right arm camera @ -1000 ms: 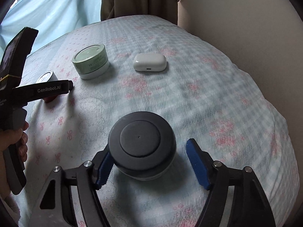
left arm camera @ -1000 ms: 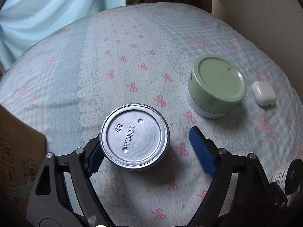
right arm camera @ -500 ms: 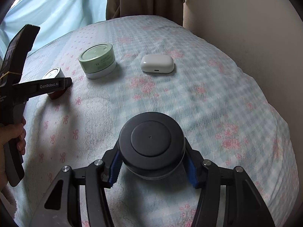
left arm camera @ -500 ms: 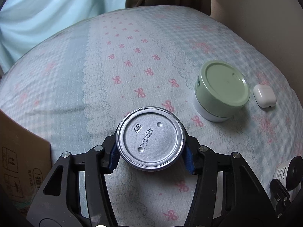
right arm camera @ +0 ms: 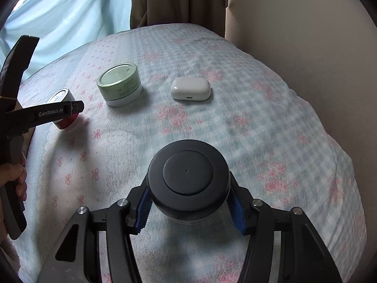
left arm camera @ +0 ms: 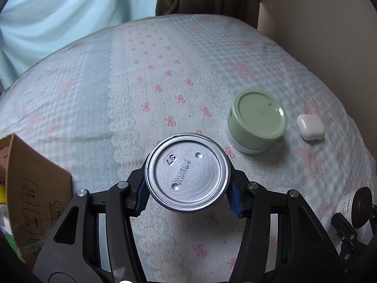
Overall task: Organize rigid objects
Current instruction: 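Carry tin and black jar to the cardboard box and release inside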
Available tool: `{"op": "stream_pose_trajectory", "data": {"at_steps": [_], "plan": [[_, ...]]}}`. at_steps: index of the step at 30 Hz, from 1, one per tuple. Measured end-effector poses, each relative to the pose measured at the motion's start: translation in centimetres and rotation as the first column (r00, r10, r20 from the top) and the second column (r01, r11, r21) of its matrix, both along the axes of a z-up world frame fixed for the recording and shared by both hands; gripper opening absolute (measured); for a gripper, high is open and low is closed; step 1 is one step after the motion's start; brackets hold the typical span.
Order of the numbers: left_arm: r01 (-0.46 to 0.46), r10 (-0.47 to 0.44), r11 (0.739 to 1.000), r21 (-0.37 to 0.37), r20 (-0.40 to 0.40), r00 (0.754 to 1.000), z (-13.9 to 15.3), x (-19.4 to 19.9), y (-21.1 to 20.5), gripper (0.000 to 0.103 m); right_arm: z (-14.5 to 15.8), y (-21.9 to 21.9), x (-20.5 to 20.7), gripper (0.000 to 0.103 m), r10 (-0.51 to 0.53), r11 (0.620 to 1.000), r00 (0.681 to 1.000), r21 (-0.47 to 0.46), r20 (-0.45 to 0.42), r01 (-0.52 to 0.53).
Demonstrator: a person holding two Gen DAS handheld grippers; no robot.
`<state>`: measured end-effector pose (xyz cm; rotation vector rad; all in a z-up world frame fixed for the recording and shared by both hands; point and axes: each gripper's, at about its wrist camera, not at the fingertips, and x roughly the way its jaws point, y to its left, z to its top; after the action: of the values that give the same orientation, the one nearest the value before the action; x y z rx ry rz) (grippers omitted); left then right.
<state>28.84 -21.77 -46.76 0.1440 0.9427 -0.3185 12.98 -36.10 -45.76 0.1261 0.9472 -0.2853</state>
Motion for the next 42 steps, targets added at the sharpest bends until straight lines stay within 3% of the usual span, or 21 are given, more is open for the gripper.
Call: {"op": "stream_pose_trajectory", "data": {"at_steps": [6, 13, 19, 23, 32, 42], "plan": [[0.001, 0.000, 0.999, -0.043, 0.026, 1.000, 7.0, -1.7, -0.2, 0.050, 5.6, -1.0, -0.8, 0.053, -0.007, 1.000, 0.999, 0.006, 0.043, 0.007], [-0.012, 0.014, 0.997, -0.078, 0.023, 1.000, 17.2, -4.1, 0.8, 0.050, 15.8, -1.2, -1.4, 0.053, 0.041, 0.999, 0.994, -0.020, 0.099, -0.039], [-0.079, 0.087, 0.992, -0.101, 0.071, 0.994, 25.8, -7.0, 4.3, 0.050, 24.0, 0.1, -1.2, 0.053, 0.135, 0.991, 0.980, -0.032, 0.148, -0.132], [-0.140, 0.150, 0.985, -0.100, 0.095, 0.984, 30.1, -8.8, 7.9, 0.050, 28.0, 2.5, -0.4, 0.053, 0.219, 0.976, 0.961, -0.043, 0.167, -0.215], [-0.247, 0.259, 0.963, -0.111, 0.110, 0.960, 34.5, -11.1, 17.9, 0.050, 32.9, 10.9, 1.1, 0.053, 0.372, 0.927, 0.913, -0.023, 0.168, -0.374], [-0.272, 0.280, 0.956, -0.110, 0.071, 0.957, 33.6, -10.4, 30.3, 0.050, 33.6, 22.0, 3.4, 0.053, 0.411, 0.904, 0.900, 0.064, 0.145, -0.423]]}}
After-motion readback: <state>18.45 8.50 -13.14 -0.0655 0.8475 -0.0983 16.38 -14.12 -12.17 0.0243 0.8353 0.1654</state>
